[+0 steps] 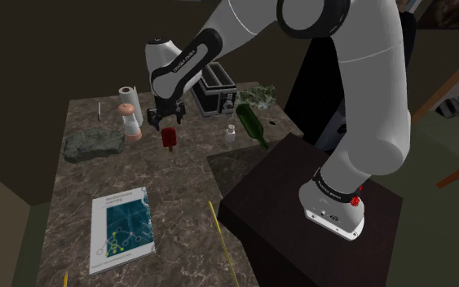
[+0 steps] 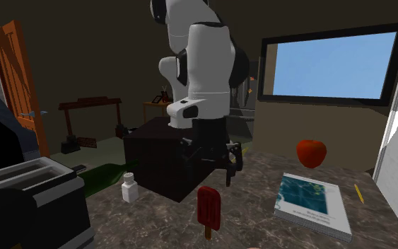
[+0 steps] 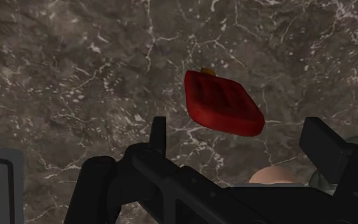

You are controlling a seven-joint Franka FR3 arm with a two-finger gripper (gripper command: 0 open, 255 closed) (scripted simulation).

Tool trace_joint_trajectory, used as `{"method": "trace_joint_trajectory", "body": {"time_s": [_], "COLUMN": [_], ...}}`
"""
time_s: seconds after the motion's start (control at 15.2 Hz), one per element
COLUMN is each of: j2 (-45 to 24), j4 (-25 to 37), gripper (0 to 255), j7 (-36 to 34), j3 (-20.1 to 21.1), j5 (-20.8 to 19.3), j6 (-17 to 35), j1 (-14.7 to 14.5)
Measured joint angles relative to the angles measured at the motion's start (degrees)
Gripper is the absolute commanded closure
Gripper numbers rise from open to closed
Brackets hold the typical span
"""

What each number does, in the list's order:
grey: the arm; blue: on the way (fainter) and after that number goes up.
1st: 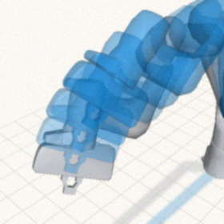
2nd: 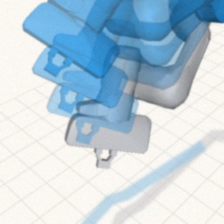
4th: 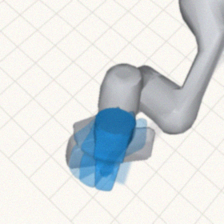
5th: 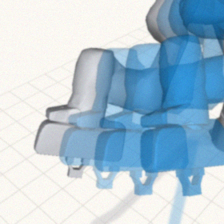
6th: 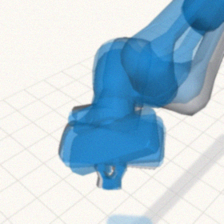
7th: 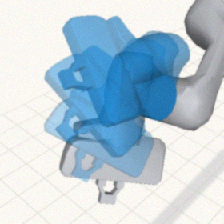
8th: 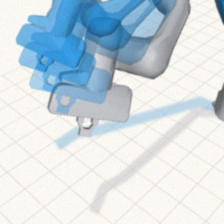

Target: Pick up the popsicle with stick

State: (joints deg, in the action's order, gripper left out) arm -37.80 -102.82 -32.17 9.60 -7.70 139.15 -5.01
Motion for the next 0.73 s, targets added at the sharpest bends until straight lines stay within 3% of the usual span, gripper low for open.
{"method": "trace_joint_trajectory", "body": {"time_s": [0.53,0.59,0.73], "j2": [-6.03,-6.4,-6.67], "j4": [2.91,3.15,3.34], "gripper": [0,255,255], "j7": [-0.4,-0.46,-0.52], "j3": [-0.88,-0.93,-0.98], "j5": [-0.72,-0.76,-0.81], "j6": [2.76,2.9,3.05], "j1": [-0.62,-0.7,-0.76]}}
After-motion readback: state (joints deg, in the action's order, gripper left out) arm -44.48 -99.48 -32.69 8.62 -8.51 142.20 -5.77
